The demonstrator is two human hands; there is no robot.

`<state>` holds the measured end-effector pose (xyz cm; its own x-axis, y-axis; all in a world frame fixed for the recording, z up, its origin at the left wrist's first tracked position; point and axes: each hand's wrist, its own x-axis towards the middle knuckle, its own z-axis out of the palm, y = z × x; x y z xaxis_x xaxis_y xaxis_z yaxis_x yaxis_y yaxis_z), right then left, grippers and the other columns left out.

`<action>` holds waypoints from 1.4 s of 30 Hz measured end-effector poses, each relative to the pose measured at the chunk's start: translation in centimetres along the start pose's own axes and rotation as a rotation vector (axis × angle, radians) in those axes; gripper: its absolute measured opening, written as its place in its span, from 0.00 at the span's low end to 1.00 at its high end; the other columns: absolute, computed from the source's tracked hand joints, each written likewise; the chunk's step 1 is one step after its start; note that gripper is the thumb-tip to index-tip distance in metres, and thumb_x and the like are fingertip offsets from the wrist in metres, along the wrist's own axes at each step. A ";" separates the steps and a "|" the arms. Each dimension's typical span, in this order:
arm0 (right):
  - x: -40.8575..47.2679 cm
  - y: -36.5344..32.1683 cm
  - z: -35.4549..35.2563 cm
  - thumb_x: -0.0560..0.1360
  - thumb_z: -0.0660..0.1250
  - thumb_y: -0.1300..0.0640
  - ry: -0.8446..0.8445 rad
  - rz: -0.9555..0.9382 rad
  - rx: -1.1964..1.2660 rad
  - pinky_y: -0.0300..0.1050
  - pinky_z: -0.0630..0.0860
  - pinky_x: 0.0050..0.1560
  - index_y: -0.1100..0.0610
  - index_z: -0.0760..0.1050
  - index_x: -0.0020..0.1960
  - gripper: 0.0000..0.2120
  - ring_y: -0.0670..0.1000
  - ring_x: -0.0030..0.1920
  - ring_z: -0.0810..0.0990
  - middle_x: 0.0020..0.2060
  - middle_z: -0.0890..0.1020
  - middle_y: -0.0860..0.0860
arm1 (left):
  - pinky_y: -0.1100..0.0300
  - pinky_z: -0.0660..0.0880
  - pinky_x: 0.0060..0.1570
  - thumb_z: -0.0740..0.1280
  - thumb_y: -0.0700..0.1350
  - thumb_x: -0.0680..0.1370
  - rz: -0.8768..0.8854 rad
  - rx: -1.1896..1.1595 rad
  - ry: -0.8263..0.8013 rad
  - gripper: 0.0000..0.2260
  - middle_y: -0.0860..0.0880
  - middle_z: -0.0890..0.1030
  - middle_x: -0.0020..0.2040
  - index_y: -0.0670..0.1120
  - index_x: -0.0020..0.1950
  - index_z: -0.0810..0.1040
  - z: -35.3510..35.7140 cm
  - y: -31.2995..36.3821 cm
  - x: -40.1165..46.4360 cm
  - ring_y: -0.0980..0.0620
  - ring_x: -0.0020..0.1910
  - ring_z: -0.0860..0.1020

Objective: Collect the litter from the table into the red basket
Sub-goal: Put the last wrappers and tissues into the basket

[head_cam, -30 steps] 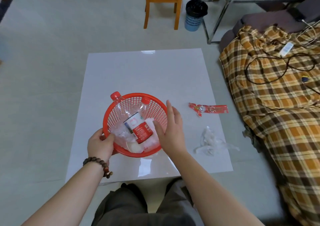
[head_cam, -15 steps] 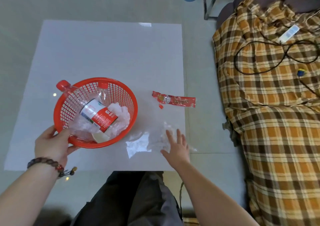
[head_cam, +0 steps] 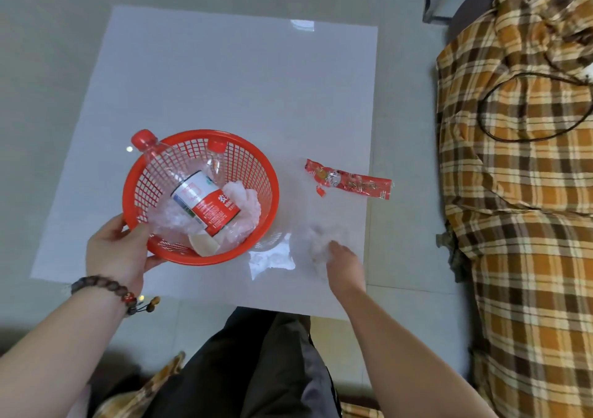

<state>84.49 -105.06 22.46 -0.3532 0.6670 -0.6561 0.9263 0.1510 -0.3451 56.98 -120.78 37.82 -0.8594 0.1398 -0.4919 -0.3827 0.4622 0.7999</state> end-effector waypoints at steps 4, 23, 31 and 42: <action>-1.9 -3.1 -5.0 0.75 0.57 0.69 0.232 -0.137 0.147 0.40 0.71 0.43 0.57 0.70 0.65 0.20 0.55 0.48 0.77 0.59 0.75 0.55 | 0.60 0.78 0.25 0.70 0.37 0.74 0.052 -0.008 -0.019 0.07 0.49 0.84 0.41 0.49 0.45 0.82 0.5 1.3 -0.6 0.51 0.35 0.82; -8.2 -15.7 -12.5 0.77 0.60 0.58 0.443 -0.582 0.196 0.51 0.50 0.75 0.53 0.59 0.75 0.26 0.53 0.77 0.48 0.77 0.53 0.52 | 0.55 0.81 0.30 0.70 0.45 0.77 0.083 0.045 -0.183 0.05 0.51 0.84 0.44 0.56 0.45 0.80 3.0 3.2 -3.7 0.48 0.40 0.84; -4.8 -15.7 -11.2 0.81 0.52 0.55 0.074 -0.452 0.066 0.53 0.56 0.73 0.57 0.56 0.75 0.24 0.55 0.76 0.51 0.76 0.57 0.52 | 0.56 0.81 0.29 0.70 0.47 0.77 0.115 0.102 -0.219 0.03 0.52 0.84 0.45 0.57 0.46 0.80 3.3 3.5 -3.6 0.49 0.40 0.84; 3.0 -8.6 -12.9 0.76 0.64 0.55 0.404 -0.258 0.326 0.53 0.62 0.70 0.54 0.66 0.70 0.23 0.57 0.72 0.59 0.73 0.62 0.55 | 0.61 0.78 0.25 0.69 0.39 0.76 0.062 0.041 -0.055 0.08 0.51 0.84 0.41 0.53 0.43 0.81 2.4 3.2 -0.6 0.50 0.37 0.83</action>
<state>77.19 -94.93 32.11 -0.4250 0.8737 -0.2367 0.7058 0.1561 -0.6910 57.10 -117.32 39.83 -0.8607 0.2167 -0.4608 -0.3139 0.4867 0.8152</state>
